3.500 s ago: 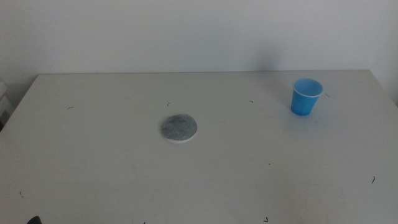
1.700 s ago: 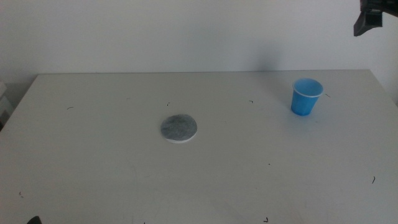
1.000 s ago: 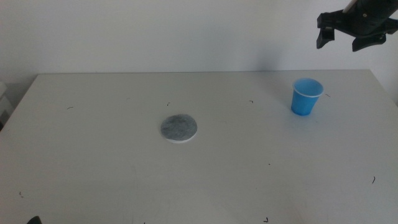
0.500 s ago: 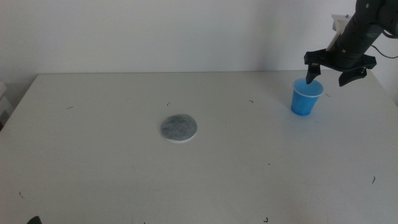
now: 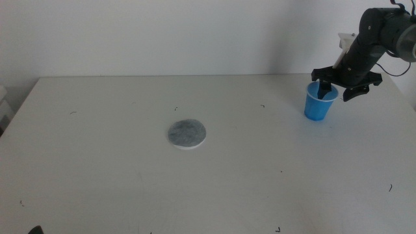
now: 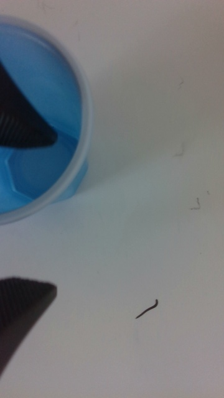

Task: Place an empty cup on a cup mat.

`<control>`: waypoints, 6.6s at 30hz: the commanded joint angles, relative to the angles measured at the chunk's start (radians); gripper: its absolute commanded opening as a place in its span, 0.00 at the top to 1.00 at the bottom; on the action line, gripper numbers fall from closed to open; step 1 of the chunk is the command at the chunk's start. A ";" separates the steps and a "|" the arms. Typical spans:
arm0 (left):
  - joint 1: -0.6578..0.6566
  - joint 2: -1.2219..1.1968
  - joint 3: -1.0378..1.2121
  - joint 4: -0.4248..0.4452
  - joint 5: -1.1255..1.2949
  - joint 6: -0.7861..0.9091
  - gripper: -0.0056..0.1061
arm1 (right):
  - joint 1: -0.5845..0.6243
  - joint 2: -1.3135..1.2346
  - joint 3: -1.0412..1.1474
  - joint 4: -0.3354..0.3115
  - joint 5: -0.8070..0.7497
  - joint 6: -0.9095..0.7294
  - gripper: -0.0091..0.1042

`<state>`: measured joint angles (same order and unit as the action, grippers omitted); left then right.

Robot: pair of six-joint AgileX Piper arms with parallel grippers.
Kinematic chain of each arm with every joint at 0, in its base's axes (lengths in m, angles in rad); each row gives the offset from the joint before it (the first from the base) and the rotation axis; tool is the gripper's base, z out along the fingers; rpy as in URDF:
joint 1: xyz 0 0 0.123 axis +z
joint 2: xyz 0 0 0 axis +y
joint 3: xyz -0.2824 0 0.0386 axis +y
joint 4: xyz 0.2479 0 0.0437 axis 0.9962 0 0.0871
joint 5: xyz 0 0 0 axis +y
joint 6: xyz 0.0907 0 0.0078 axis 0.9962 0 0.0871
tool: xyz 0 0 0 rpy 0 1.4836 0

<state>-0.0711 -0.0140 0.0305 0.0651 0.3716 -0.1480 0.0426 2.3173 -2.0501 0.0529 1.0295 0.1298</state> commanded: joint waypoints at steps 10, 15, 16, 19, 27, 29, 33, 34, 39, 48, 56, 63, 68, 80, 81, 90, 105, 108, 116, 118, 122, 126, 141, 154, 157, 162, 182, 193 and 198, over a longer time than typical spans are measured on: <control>0.001 -0.013 -0.006 0.000 -0.066 -0.011 0.01 | 0.002 -0.075 -0.033 -0.012 -0.030 -0.013 0.93; 0.001 -0.013 -0.006 0.000 -0.066 -0.011 0.01 | 0.016 -0.129 -0.033 -0.004 -0.002 -0.014 0.93; 0.001 -0.013 -0.006 0.000 -0.066 -0.011 0.01 | 0.021 -0.143 -0.033 -0.002 0.001 -0.014 0.93; 0.001 -0.013 -0.006 0.000 -0.066 -0.011 0.01 | 0.034 -0.195 -0.033 0.007 0.005 -0.014 0.93; 0.001 -0.013 -0.006 0.000 -0.066 -0.011 0.01 | 0.127 -0.280 -0.038 0.084 0.031 -0.013 0.93; 0.001 -0.013 -0.006 0.000 -0.066 -0.011 0.01 | 0.164 -0.281 -0.046 0.093 0.043 -0.009 0.93; 0.001 -0.013 -0.006 0.000 -0.066 -0.011 0.01 | 0.249 -0.281 -0.068 0.093 0.044 0.015 0.93; 0.001 -0.013 -0.006 0.000 -0.066 -0.011 0.01 | 0.272 -0.281 -0.075 0.093 0.038 0.022 0.93; 0.001 -0.013 -0.006 0.000 -0.066 -0.011 0.01 | 0.367 -0.281 -0.084 0.093 -0.029 0.061 0.93; 0.001 -0.013 -0.006 0.000 -0.066 -0.011 0.01 | 0.477 -0.227 -0.085 0.096 -0.130 0.122 0.93; 0.001 -0.013 -0.006 0.000 -0.066 -0.011 0.01 | 0.528 -0.120 -0.152 0.090 -0.141 0.126 0.93; 0.001 -0.013 -0.006 0.000 -0.066 -0.011 0.01 | 0.550 -0.031 -0.215 0.095 -0.137 0.126 0.93; 0.001 -0.013 -0.006 0.000 -0.066 -0.011 0.01 | 0.551 -0.003 -0.216 0.098 -0.130 0.126 0.93; 0.001 -0.013 -0.006 0.000 -0.066 -0.011 0.01 | 0.551 0.033 -0.216 0.087 -0.094 0.125 0.93; 0.001 -0.013 -0.006 0.000 -0.066 -0.011 0.01 | 0.551 0.033 -0.217 0.088 -0.094 0.125 0.93; 0.001 -0.013 -0.006 0.000 -0.066 -0.011 0.01 | 0.551 0.026 -0.222 0.090 -0.105 0.100 0.55; 0.001 -0.013 -0.006 0.000 -0.066 -0.011 0.01 | 0.535 -0.164 -0.224 0.030 -0.046 0.059 0.35; 0.001 -0.013 -0.006 0.000 -0.066 -0.011 0.01 | 0.500 -0.259 -0.224 0.038 0.000 0.039 0.35; 0.001 -0.013 -0.006 0.000 -0.066 -0.011 0.01 | 0.383 -0.478 -0.223 0.013 0.112 0.028 0.35; 0.001 -0.013 -0.006 0.000 -0.066 -0.011 0.01 | 0.357 -0.517 -0.222 0.003 0.155 -0.003 0.35; 0.001 -0.013 -0.006 0.000 -0.066 -0.011 0.01 | 0.251 -0.598 -0.195 0.000 0.238 -0.028 0.35; 0.001 -0.013 -0.006 0.000 -0.066 -0.011 0.01 | 0.170 -0.749 -0.053 -0.002 0.197 -0.040 0.35; 0.001 -0.013 -0.006 0.000 -0.066 -0.011 0.01 | -0.077 -1.387 0.772 -0.002 -0.157 -0.031 0.35; 0.001 -0.013 -0.006 0.000 -0.066 -0.011 0.01 | -0.077 -1.881 1.345 0.043 -0.486 -0.278 0.20; 0.001 -0.013 -0.006 0.000 -0.066 -0.011 0.01 | -0.077 -1.983 1.430 0.043 -0.512 -0.270 0.10; 0.001 -0.013 -0.006 0.000 -0.066 -0.011 0.01 | -0.077 -2.123 1.556 0.043 -0.554 -0.215 0.09; 0.001 -0.013 -0.006 0.000 -0.066 -0.011 0.01 | -0.005 -2.225 1.858 -0.101 -0.762 -0.169 0.09; 0.001 -0.013 -0.006 0.000 -0.066 -0.011 0.01 | -0.005 -2.227 1.956 -0.118 -0.790 -0.169 0.09; 0.001 -0.013 -0.006 0.000 -0.066 -0.011 0.01 | -0.005 -2.262 2.024 -0.116 -0.860 -0.169 0.09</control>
<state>-0.0711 -0.0140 0.0305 0.0651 0.3716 -0.1480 0.0350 0.0578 -0.0176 -0.0488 0.2723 -0.0351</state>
